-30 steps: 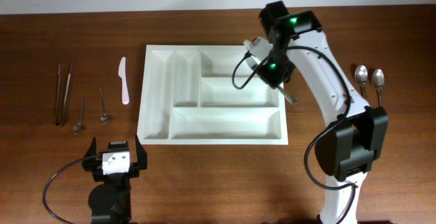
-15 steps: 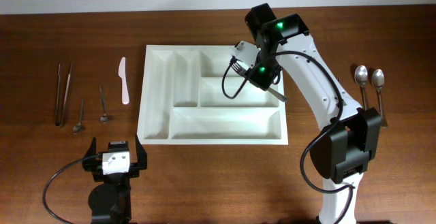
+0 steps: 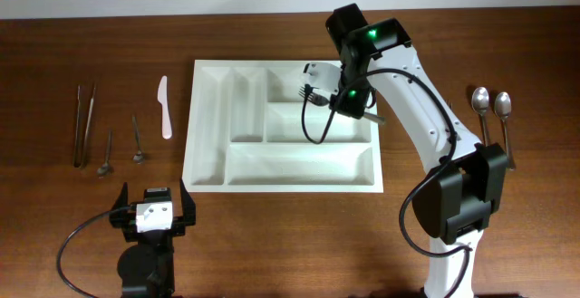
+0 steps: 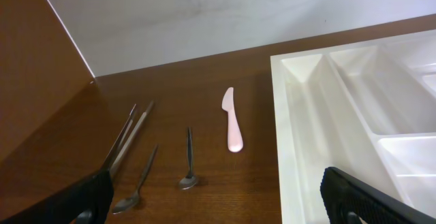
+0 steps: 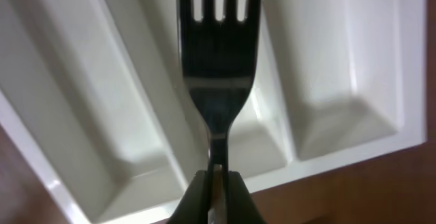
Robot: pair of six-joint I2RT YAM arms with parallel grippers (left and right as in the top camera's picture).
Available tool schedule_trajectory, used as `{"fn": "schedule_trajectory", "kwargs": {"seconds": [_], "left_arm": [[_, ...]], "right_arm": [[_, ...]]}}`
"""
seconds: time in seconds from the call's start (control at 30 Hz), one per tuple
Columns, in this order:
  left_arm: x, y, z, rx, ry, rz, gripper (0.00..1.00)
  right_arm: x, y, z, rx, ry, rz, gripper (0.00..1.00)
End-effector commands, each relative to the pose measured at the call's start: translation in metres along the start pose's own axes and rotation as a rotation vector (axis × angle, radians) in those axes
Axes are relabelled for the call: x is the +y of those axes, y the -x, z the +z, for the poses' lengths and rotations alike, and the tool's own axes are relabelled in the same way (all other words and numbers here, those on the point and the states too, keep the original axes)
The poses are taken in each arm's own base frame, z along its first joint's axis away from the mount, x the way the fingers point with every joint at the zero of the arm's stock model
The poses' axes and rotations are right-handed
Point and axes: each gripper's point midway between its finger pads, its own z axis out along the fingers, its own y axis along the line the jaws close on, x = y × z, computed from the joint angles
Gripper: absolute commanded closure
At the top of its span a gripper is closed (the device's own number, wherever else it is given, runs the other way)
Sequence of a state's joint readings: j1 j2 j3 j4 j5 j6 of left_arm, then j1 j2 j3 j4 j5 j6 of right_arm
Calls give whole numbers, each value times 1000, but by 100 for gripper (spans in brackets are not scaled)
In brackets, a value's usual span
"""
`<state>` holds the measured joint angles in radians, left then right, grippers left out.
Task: Pack container
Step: 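Lift the fork and carry it left over the tray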
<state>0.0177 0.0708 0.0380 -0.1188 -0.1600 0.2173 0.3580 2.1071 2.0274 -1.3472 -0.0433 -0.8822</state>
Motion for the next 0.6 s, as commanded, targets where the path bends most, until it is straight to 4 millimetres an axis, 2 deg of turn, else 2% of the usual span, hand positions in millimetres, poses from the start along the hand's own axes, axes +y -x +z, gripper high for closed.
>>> {"fn": "schedule_trajectory", "kwargs": {"seconds": [0.0, 0.2, 0.57], "left_arm": [[-3, 0, 0, -9, -13, 8, 1], [-3, 0, 0, -9, -13, 8, 1], [-3, 0, 0, -9, -13, 8, 1]], "right_arm": [[-7, 10, -5, -41, -30, -87, 96], [-12, 19, -1, -74, -43, -127, 96], [-8, 20, 31, -60, 29, -164, 96]]}}
